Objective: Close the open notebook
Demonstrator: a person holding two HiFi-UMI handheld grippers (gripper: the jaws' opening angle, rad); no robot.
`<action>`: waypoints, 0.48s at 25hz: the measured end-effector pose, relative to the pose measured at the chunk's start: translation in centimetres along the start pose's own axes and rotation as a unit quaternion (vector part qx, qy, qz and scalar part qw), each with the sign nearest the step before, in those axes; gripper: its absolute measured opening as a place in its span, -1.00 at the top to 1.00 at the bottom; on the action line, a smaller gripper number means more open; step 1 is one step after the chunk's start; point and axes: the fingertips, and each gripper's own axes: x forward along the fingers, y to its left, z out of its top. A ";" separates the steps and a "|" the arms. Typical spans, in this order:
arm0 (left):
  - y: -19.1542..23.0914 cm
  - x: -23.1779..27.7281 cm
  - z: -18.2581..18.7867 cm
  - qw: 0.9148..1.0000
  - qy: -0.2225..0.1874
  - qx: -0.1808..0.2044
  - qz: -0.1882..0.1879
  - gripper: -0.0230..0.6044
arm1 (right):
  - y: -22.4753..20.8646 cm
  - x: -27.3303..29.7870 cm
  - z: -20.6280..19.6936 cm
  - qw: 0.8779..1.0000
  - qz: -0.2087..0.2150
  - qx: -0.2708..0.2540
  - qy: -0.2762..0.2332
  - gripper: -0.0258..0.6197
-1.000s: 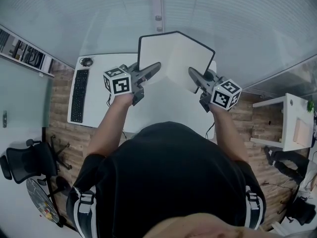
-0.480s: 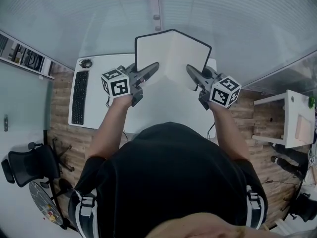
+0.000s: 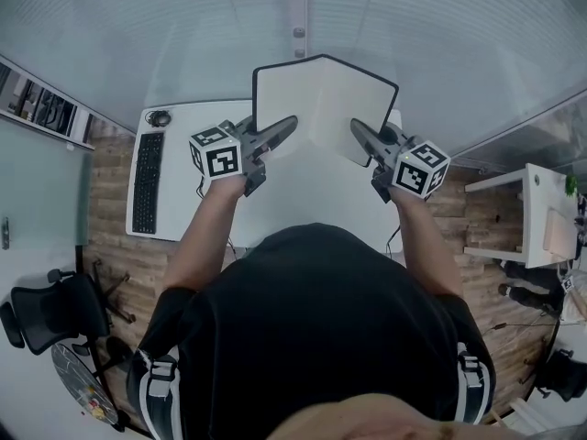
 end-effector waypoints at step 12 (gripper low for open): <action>3.3 -11.5 2.7 0.999 0.002 0.011 -0.036 0.71 | 7.9 9.0 -1.0 1.000 -0.016 -0.009 -0.002 0.75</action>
